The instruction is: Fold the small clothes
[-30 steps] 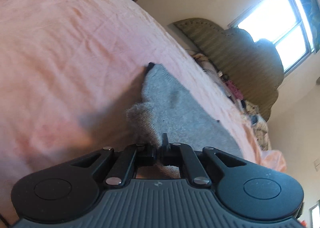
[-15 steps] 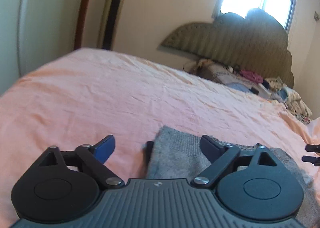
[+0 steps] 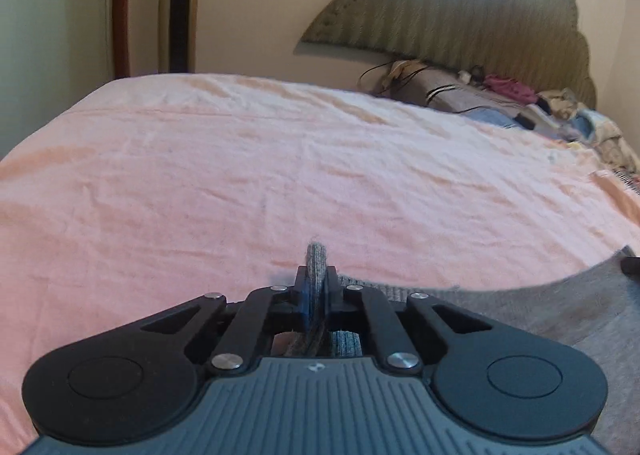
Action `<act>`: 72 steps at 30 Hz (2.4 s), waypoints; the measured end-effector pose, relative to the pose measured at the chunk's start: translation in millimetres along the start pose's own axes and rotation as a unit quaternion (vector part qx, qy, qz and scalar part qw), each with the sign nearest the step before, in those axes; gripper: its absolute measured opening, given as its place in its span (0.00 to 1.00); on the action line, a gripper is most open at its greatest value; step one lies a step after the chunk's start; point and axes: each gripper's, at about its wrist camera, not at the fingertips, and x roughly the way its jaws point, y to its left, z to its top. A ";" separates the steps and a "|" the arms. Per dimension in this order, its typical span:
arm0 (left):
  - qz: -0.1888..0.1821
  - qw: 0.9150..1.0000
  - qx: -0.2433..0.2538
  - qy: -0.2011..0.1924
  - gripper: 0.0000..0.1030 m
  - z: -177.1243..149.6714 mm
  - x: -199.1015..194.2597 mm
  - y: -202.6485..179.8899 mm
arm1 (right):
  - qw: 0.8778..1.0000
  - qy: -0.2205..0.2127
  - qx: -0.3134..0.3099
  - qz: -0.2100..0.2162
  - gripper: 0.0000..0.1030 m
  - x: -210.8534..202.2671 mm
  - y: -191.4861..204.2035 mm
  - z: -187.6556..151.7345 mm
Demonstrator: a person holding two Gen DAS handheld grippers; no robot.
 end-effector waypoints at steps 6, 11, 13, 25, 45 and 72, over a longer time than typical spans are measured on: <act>0.042 0.998 0.032 -0.023 0.12 -10.5 -21.6 -12.8 | 1.000 0.004 0.021 -0.010 0.43 6.4 1.2 -16.6; -0.005 0.995 0.052 -0.086 0.72 -15.7 -68.7 -51.9 | 0.997 -0.047 -0.053 -0.020 0.66 -27.0 52.6 -24.9; -0.019 0.994 0.077 -0.073 0.79 -22.8 -61.9 -75.8 | 0.996 -0.022 -0.086 -0.022 0.71 -13.8 77.0 -33.3; 0.026 0.997 0.073 -0.014 0.85 -43.3 -24.2 -66.1 | 0.976 -0.018 -0.182 -0.119 0.84 11.8 73.9 -65.9; -0.019 0.998 0.056 -0.016 0.89 -103.0 -125.0 -72.4 | 0.971 -0.018 -0.197 -0.133 1.00 -57.6 108.6 -132.2; -0.031 0.998 0.051 -0.035 0.96 -134.9 -124.0 -81.5 | 0.960 -0.015 -0.241 -0.142 1.00 -59.0 123.0 -177.0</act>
